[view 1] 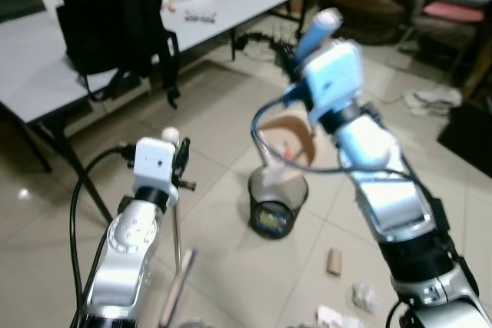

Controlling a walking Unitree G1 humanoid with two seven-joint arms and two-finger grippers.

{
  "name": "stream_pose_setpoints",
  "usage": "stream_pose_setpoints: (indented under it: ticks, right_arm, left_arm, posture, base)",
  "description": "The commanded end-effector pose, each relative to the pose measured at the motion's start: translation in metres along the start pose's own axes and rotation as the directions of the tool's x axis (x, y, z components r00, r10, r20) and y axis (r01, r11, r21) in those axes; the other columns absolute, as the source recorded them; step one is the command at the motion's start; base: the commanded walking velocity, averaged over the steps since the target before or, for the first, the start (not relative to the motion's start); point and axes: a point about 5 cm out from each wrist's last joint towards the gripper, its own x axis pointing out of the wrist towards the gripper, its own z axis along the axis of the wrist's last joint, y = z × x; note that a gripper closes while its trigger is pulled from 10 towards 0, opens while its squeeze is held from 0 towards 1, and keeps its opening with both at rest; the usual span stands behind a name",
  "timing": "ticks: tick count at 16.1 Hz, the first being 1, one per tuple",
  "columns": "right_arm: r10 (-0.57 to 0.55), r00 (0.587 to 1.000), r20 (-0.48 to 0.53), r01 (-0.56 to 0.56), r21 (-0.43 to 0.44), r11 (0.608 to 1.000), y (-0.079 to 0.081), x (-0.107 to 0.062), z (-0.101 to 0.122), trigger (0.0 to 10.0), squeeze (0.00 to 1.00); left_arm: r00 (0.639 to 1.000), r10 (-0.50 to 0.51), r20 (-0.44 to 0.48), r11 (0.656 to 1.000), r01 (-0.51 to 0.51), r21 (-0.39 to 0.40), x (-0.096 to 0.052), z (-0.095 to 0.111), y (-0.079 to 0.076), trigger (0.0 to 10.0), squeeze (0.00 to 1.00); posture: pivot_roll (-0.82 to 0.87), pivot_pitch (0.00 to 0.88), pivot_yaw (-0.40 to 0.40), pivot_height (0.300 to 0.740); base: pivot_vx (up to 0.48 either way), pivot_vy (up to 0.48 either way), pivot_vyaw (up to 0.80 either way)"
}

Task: Sweep floor

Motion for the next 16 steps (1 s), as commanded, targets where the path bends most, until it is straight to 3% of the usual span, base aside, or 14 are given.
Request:
stream_pose_setpoints:
  ticks: [1,3,6,8,10,12,14,16]
  right_arm:
    - [0.009,0.998,0.062,-0.005,-0.074,0.997,-0.002,0.000,0.007,10.0,0.00]
    - [0.013,0.998,0.054,-0.010,-0.063,0.998,0.003,-0.004,0.000,10.0,0.00]
    - [-0.059,0.998,0.012,0.060,-0.040,0.997,-0.004,-0.010,-0.014,10.0,0.00]
    - [-0.125,0.992,-0.001,0.124,-0.051,0.991,-0.016,-0.016,-0.017,10.0,0.00]
    - [-0.148,0.989,0.015,0.148,-0.039,0.988,-0.022,-0.017,-0.011,10.0,0.00]
    - [-0.221,0.974,0.040,0.223,-0.050,0.973,-0.039,-0.015,0.004,10.0,0.00]
    - [-0.289,0.957,0.001,0.289,-0.063,0.955,-0.052,-0.017,0.010,10.0,0.00]
    - [-0.391,0.912,-0.122,0.384,-0.077,0.920,-0.064,-0.024,0.001,10.0,0.00]
  left_arm:
    - [0.999,-0.007,0.041,1.000,0.007,0.013,0.002,0.011,0.000,10.0,0.00]
    - [0.999,-0.006,0.038,1.000,0.006,0.011,0.002,0.010,0.000,10.0,0.00]
    - [0.999,-0.008,0.033,1.000,0.007,0.012,0.001,0.010,0.001,10.0,0.00]
    - [0.999,-0.015,0.028,1.000,0.015,0.010,0.001,0.009,0.001,10.0,0.00]
    - [1.000,-0.022,0.022,1.000,0.022,0.003,0.002,0.010,0.001,10.0,0.00]
    - [0.999,-0.039,0.016,0.999,0.039,0.003,0.004,0.010,-0.002,10.0,0.00]
    - [0.998,-0.067,0.011,0.998,0.067,0.006,0.005,0.009,-0.005,10.0,0.00]
    - [0.997,-0.083,0.010,0.997,0.083,0.009,0.007,0.009,-0.006,10.0,0.00]
  posture:
    - [-0.02,0.000,0.014,0.740]
    - [-0.02,0.000,0.015,0.740]
    - [-0.01,0.000,0.020,0.740]
    - [-0.01,0.000,0.031,0.740]
    - [-0.02,0.000,0.039,0.740]
    - [-0.02,0.000,0.042,0.740]
    - [-0.04,0.000,0.050,0.740]
    - [-0.05,0.000,0.053,0.740]
  base:
    - [0.000,0.000,0.00]
    - [0.000,0.000,0.00]
    - [0.000,0.000,0.00]
    - [0.000,0.000,0.00]
    - [0.000,0.000,0.00]
    - [0.000,0.000,0.00]
    - [0.000,0.000,0.00]
    - [0.000,0.000,0.00]
